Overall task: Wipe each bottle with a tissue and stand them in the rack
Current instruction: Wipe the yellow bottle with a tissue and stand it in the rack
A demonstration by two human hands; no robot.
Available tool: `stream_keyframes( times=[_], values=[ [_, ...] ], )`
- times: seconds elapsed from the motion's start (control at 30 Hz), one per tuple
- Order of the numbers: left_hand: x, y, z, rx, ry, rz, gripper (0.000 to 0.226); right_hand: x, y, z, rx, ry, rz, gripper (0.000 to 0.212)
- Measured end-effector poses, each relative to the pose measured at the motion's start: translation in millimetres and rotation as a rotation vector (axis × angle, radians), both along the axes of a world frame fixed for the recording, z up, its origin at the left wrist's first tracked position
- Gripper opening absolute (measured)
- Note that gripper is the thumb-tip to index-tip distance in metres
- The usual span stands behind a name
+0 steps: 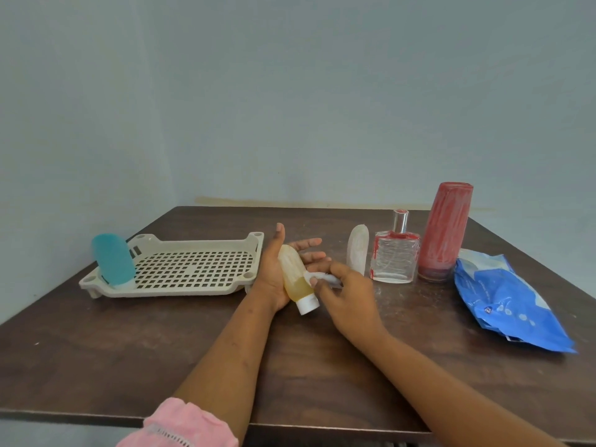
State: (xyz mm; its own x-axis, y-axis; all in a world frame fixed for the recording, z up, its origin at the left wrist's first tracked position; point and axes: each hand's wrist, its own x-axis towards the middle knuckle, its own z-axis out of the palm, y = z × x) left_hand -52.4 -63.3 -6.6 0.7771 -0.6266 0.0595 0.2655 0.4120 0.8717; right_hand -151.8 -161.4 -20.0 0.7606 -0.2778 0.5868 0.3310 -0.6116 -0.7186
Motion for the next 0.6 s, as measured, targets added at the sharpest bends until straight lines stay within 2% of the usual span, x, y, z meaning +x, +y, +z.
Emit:
stream_keyframes(
  times=[0.13,0.33,0.6],
  values=[
    [2.0,0.3,0.2,0.001,-0.004,-0.027,0.079,-2.3,3.7,-1.3,-0.058,-0.026,0.036,0.012],
    [1.6,0.5,-0.3,0.013,-0.031,-0.004,0.080,5.3,-4.9,-1.0,-0.009,0.109,-0.041,0.012],
    [1.0,2.2,0.5,0.019,-0.016,-0.026,0.079,-0.1,-0.3,-0.4,-0.028,0.014,0.004,0.009]
  ],
)
